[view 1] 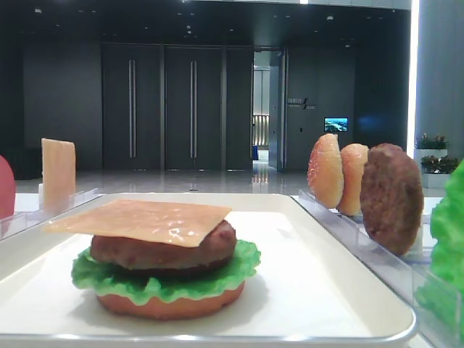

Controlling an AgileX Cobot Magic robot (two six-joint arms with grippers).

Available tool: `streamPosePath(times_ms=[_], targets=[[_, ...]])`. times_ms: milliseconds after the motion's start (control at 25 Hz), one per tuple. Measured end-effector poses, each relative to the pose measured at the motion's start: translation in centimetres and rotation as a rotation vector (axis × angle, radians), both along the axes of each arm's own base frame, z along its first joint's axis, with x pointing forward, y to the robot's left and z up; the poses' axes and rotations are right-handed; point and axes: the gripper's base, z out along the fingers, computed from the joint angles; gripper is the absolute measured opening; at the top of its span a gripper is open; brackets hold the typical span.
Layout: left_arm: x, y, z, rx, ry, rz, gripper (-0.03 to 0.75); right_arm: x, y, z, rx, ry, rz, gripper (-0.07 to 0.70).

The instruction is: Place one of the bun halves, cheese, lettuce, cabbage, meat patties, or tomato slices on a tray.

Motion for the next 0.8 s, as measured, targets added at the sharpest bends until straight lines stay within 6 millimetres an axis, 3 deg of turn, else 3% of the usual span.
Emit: streamPosePath(times_ms=[320, 800], targets=[[-5.6, -0.1, -1.9, -0.034, -0.16, 0.013, 0.692, 0.0, 0.0, 0.0, 0.0, 0.0, 0.0, 0.543], [-11.2, 0.1, 0.9, -0.058, -0.587, 0.007, 0.692, 0.0, 0.0, 0.0, 0.0, 0.0, 0.0, 0.54]])
